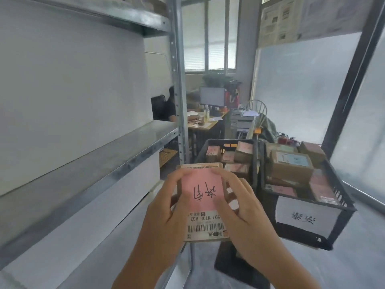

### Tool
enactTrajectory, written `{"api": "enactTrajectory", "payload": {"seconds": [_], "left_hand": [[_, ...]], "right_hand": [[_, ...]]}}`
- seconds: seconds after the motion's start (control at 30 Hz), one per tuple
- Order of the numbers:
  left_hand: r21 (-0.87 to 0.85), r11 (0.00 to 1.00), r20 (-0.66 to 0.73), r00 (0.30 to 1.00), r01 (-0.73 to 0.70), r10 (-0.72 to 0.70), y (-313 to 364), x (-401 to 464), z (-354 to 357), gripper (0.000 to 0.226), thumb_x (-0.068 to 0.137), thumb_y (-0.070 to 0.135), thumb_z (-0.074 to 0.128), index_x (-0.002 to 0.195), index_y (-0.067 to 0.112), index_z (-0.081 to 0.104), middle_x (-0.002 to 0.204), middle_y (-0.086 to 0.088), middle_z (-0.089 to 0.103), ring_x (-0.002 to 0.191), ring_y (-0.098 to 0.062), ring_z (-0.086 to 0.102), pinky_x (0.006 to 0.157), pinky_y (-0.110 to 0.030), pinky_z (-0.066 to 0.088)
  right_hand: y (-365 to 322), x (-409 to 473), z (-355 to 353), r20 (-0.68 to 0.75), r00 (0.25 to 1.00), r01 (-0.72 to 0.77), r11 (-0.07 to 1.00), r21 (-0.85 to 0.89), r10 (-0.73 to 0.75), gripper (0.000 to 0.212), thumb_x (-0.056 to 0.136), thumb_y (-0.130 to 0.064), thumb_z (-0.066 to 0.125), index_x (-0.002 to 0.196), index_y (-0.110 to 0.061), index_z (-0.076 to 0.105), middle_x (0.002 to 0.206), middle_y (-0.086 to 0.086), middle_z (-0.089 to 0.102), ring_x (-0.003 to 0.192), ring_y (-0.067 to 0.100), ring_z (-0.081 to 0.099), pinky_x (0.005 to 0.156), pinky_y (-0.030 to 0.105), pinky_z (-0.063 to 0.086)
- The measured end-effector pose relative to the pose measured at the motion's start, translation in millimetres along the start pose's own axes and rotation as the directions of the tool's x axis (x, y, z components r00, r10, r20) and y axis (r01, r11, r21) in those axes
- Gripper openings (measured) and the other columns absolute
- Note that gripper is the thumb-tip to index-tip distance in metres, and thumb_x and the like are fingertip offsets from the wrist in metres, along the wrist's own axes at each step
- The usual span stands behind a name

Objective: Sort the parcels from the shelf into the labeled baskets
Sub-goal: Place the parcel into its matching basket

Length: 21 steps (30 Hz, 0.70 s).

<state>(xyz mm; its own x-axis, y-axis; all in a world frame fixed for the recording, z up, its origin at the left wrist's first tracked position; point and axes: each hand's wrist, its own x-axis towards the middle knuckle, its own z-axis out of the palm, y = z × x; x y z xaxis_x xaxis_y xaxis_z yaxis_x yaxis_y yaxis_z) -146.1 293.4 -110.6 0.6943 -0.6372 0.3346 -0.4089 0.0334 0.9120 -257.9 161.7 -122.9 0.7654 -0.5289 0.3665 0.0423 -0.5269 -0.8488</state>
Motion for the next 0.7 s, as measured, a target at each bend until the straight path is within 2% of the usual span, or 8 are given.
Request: {"api": "enactTrajectory", "payload": {"seconds": [0.1, 0.23, 0.37, 0.47, 0.63, 0.7], "left_hand": [[-0.024, 1.000, 0.060, 0.998, 0.010, -0.009, -27, 53, 16, 0.032, 0.109, 0.026, 0.047, 0.128, 0.050, 0.057, 0.103, 0.009, 0.074, 0.088, -0.015, 0.076, 0.059, -0.027, 0.062], [-0.023, 1.000, 0.125, 0.992, 0.015, -0.012, -66, 121, 40, 0.032, 0.108, 0.031, 0.047, 0.126, 0.055, 0.056, 0.120, 0.001, 0.066, 0.098, -0.016, 0.073, 0.065, -0.025, 0.062], [0.000, 1.000, 0.180, 0.983, 0.021, -0.021, -104, 174, 71, 0.033, 0.107, 0.034, 0.047, 0.128, 0.058, 0.054, 0.134, 0.015, 0.052, 0.119, -0.014, 0.063, 0.082, -0.032, 0.064], [-0.019, 0.999, 0.215, 0.976, 0.045, -0.040, -123, 208, 95, 0.036, 0.108, 0.027, 0.049, 0.125, 0.057, 0.057, 0.133, 0.018, 0.048, 0.115, -0.002, 0.061, 0.079, -0.022, 0.061], [0.014, 0.996, 0.260, 0.961, 0.091, -0.092, -158, 278, 137, 0.033, 0.108, 0.027, 0.051, 0.121, 0.057, 0.058, 0.129, 0.015, 0.047, 0.111, -0.003, 0.063, 0.079, -0.025, 0.063], [0.037, 0.996, 0.255, 0.963, 0.085, -0.092, -171, 309, 153, 0.031, 0.107, 0.030, 0.052, 0.121, 0.057, 0.058, 0.130, 0.014, 0.046, 0.112, -0.001, 0.062, 0.081, -0.024, 0.062]], "right_hand": [[26, 41, -7, -0.018, 0.999, -0.038, 0.996, -0.075, 0.037, 0.045, 0.108, -0.032, 0.048, 0.138, -0.065, 0.040, 0.115, -0.027, 0.049, 0.103, -0.002, 0.058, 0.073, 0.031, 0.063], [60, 88, -12, -0.034, 0.994, -0.104, 0.985, -0.139, 0.100, 0.050, 0.104, -0.034, 0.056, 0.134, -0.069, 0.037, 0.118, -0.023, 0.049, 0.101, -0.005, 0.059, 0.078, 0.025, 0.060], [98, 123, -14, -0.039, 0.979, -0.204, 0.949, -0.238, 0.201, 0.061, 0.094, -0.047, 0.067, 0.135, -0.072, 0.030, 0.122, -0.026, 0.045, 0.099, 0.003, 0.063, 0.086, 0.027, 0.058], [131, 151, -19, -0.071, 0.969, -0.246, 0.919, -0.308, 0.236, 0.069, 0.087, -0.056, 0.069, 0.137, -0.072, 0.024, 0.123, -0.027, 0.041, 0.111, 0.004, 0.055, 0.089, 0.030, 0.057], [187, 210, -30, -0.076, 0.975, -0.219, 0.835, -0.505, 0.210, 0.083, 0.077, -0.075, 0.055, 0.146, -0.061, 0.011, 0.132, -0.019, 0.031, 0.120, 0.005, 0.041, 0.086, 0.024, 0.055], [212, 238, -34, -0.080, 0.980, -0.197, 0.827, -0.527, 0.182, 0.085, 0.078, -0.075, 0.056, 0.147, -0.060, 0.008, 0.136, -0.016, 0.030, 0.121, 0.007, 0.041, 0.083, 0.024, 0.055]]}}
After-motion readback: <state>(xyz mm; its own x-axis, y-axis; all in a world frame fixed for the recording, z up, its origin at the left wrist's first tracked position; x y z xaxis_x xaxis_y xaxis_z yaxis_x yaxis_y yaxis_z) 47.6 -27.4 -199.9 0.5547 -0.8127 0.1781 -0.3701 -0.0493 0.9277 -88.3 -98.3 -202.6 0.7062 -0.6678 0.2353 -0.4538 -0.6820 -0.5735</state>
